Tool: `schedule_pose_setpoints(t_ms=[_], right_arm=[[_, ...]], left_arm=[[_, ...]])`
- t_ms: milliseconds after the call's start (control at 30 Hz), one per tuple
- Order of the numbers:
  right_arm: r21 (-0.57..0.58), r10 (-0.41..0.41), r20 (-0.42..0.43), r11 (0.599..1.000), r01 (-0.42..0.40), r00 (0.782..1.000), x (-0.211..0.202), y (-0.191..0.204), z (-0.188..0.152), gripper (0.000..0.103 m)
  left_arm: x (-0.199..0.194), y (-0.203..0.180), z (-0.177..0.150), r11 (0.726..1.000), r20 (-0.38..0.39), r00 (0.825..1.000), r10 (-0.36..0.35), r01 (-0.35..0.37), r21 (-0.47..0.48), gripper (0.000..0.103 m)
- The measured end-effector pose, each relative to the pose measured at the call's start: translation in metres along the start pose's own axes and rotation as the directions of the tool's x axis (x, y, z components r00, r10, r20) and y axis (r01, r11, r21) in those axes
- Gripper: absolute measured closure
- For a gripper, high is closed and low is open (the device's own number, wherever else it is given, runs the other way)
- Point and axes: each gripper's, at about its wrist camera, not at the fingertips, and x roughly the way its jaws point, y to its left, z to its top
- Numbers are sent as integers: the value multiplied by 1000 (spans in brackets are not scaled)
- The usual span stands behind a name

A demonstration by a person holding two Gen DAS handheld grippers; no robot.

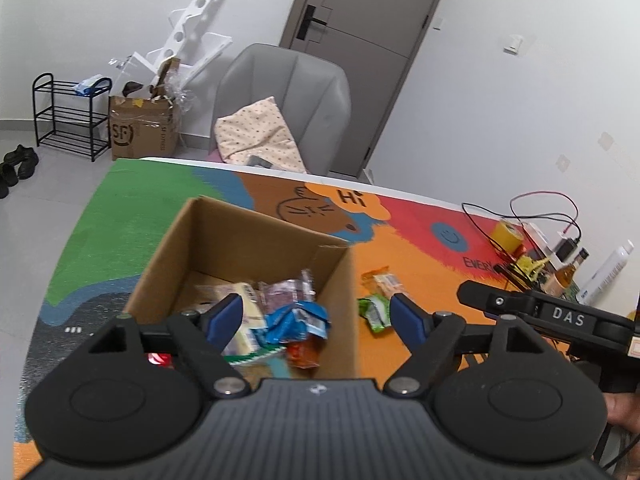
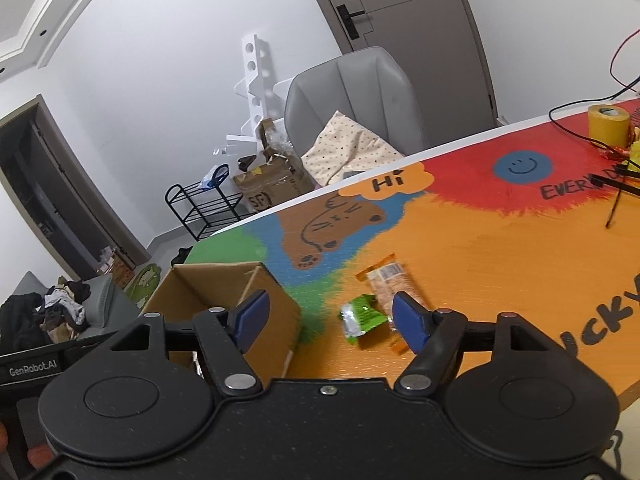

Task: Organize snacks
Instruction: 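Move both grippers back over the green and clear packets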

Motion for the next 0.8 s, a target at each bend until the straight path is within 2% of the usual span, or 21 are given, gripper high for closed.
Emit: schedule_pose_setpoints(t_ms=[500, 633, 800], right_arm=[[-4, 4, -1, 1000, -4, 1000, -1, -42, 2, 36], [-22, 17, -20, 1000, -17, 1000, 3, -52, 1, 37], [-33, 32, -45, 999, -33, 998, 16, -61, 0, 41]], left_arm=[[22, -53, -1, 998, -5, 1000, -27, 28, 59, 25], [34, -65, -3, 998, -15, 1000, -20, 21, 57, 28], [46, -79, -4, 998, -18, 1000, -11, 12, 62, 40]])
